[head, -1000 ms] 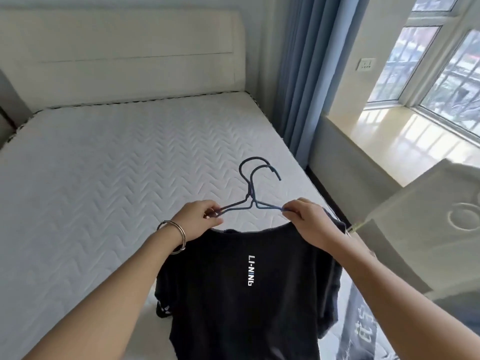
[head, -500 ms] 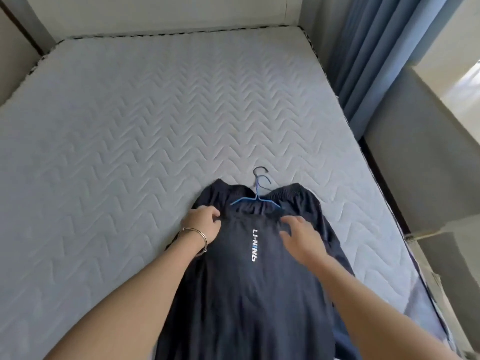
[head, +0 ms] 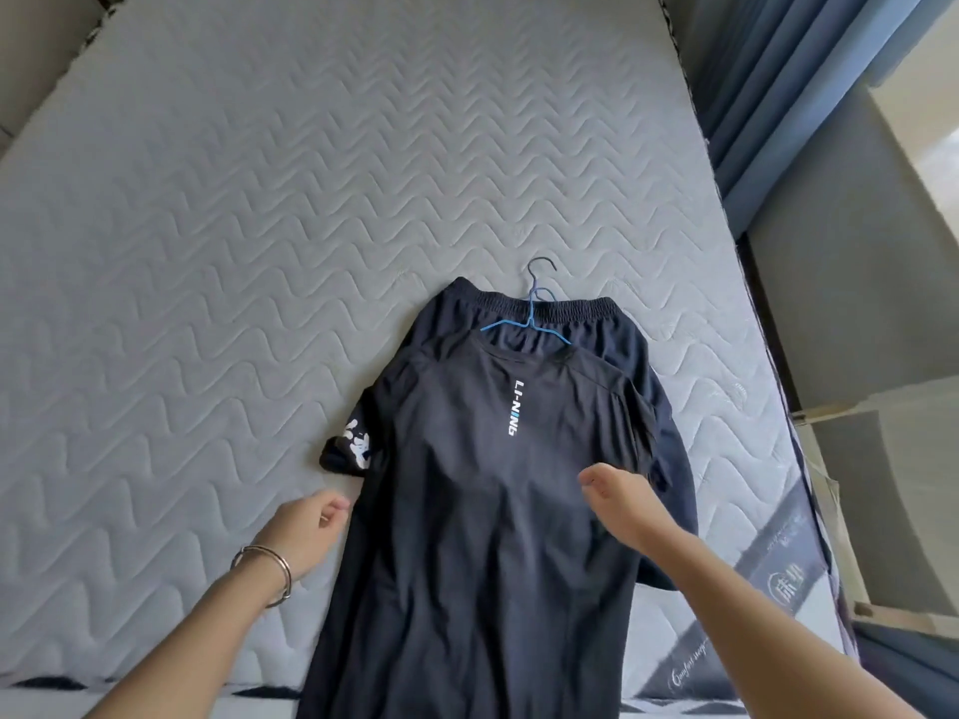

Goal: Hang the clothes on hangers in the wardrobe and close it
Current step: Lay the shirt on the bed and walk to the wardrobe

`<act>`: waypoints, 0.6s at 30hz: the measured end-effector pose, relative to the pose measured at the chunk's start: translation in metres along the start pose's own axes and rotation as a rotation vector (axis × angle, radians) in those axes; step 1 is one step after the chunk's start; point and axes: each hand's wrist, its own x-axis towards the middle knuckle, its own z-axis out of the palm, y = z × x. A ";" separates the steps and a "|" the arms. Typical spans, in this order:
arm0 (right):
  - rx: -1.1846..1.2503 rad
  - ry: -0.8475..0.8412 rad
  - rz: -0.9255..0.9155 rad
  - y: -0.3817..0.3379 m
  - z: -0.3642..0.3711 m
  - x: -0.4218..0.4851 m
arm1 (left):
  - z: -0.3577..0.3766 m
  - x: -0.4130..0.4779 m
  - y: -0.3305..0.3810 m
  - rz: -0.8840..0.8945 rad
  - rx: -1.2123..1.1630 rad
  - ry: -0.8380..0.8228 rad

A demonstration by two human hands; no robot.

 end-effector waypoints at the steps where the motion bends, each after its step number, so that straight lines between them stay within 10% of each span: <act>1: -0.018 -0.063 -0.017 -0.003 0.013 -0.019 | 0.003 -0.019 -0.017 -0.005 -0.017 -0.029; 12: -0.034 -0.386 0.098 -0.037 0.164 -0.184 | 0.055 -0.199 -0.231 -0.207 -0.177 -0.204; 18: -0.033 -0.287 0.199 -0.057 0.246 -0.230 | 0.063 -0.248 -0.347 -0.312 -0.315 -0.214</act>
